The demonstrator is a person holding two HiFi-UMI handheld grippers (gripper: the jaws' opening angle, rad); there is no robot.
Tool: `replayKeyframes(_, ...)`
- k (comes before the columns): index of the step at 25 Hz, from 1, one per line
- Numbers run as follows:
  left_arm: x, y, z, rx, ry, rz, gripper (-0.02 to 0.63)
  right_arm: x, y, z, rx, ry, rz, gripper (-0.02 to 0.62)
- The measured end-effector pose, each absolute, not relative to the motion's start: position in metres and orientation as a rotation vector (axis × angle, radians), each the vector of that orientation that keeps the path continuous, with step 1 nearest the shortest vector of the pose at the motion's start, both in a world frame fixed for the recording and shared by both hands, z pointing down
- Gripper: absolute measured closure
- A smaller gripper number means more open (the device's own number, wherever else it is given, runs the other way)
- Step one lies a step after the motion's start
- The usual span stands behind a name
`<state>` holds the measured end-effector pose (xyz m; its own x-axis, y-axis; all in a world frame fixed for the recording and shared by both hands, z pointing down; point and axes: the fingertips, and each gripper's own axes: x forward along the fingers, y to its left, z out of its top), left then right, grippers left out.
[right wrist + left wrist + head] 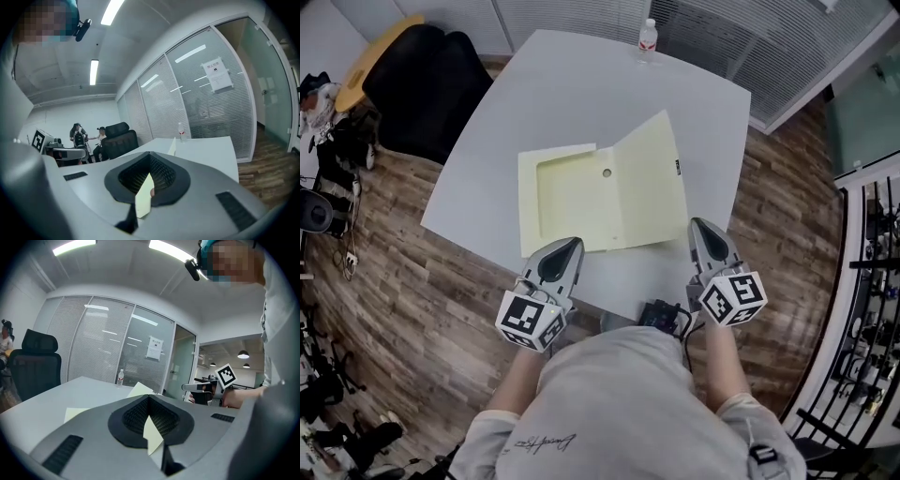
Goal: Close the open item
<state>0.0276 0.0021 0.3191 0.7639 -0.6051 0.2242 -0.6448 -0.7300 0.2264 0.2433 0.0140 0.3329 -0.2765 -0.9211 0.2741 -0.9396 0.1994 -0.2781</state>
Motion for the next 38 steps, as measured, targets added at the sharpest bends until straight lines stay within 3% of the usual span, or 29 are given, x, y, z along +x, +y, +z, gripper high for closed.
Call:
replayKeyframes(13,0.03,-0.032,0.333,2.63,-1.039,0.263,0.597,0.314,-0.012,0.395,1.936,-2.238,0.719,0.583)
replayKeyframes(38,-0.013,-0.077,0.39,2.537,-1.021,0.344,0.597,0.311,-0.062,0.48,1.787,-2.175,0.806,0.582)
